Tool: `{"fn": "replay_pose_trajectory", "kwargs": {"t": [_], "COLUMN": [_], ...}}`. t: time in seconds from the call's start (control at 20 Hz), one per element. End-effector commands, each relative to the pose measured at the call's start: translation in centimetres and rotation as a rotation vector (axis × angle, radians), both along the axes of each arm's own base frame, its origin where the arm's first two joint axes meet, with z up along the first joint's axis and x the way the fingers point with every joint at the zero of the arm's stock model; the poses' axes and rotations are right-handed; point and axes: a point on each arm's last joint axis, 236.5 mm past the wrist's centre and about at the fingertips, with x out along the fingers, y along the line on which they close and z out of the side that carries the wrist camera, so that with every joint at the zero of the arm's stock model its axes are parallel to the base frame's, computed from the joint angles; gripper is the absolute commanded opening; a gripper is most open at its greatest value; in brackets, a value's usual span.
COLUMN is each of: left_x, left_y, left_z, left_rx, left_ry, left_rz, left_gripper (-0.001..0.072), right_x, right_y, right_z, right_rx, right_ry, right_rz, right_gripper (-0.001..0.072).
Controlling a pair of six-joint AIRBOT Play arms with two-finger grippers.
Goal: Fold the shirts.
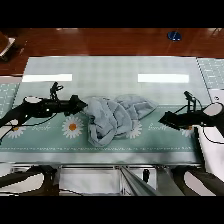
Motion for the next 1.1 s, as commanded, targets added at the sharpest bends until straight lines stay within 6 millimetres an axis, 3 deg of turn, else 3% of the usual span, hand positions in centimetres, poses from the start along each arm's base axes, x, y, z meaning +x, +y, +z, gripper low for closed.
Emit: {"fn": "replay_pose_trajectory", "kwargs": {"t": [0.0, 0.15, 0.5, 0.55, 0.65, 0.75, 0.85, 0.95, 1.05], "left_x": [1.5, 1.6, 1.2, 1.2, 1.3, 2.7, 5.1, 7.3, 8.3], "left_y": [-2.0, -2.4, -2.7, -2.7, -2.7, -2.1, -0.6, 1.7, 3.7], "left_z": [1.3, 2.4, 2.6, 2.6, 2.9, 5.6, 11.6, 19.7, 28.9], "left_rx": [-0.01, -0.034, -0.045, -0.043, -0.044, -0.069, -0.089, -0.062, -0.007], "left_ry": [-0.086, -0.1, -0.102, -0.108, -0.115, -0.172, -0.311, -0.518, -0.749], "left_rz": [-0.081, -0.107, -0.13, -0.135, -0.134, -0.133, -0.127, -0.086, -0.027], "left_gripper": [0.002, 0.002, 0.002, 0.002, 0.002, 0.002, 0.002, 0.002, 0.002], "right_x": [1.3, 3.6, 8.3, 9.0, 10.5, 12.7, 16.1, 19.7, 21.5], "right_y": [3.8, 5.7, 8.1, 8.4, 8.9, 9.1, 7.8, 5.9, 5.1], "right_z": [-1.0, -1.1, -2.7, -2.7, -1.4, 2.3, 8.8, 18.6, 30.4], "right_rx": [0.082, 0.129, 0.145, 0.148, 0.161, 0.163, 0.109, 0.026, -0.018], "right_ry": [0.002, -0.007, 0.041, 0.037, -0.012, -0.095, -0.241, -0.478, -0.74], "right_rz": [-0.002, -0.006, 0.046, 0.051, 0.101, 0.174, 0.221, 0.222, 0.187], "right_gripper": [0.0401, 0.0401, 0.0382, 0.0306, 0.002, 0.0018, 0.0018, 0.0017, 0.0017]}}
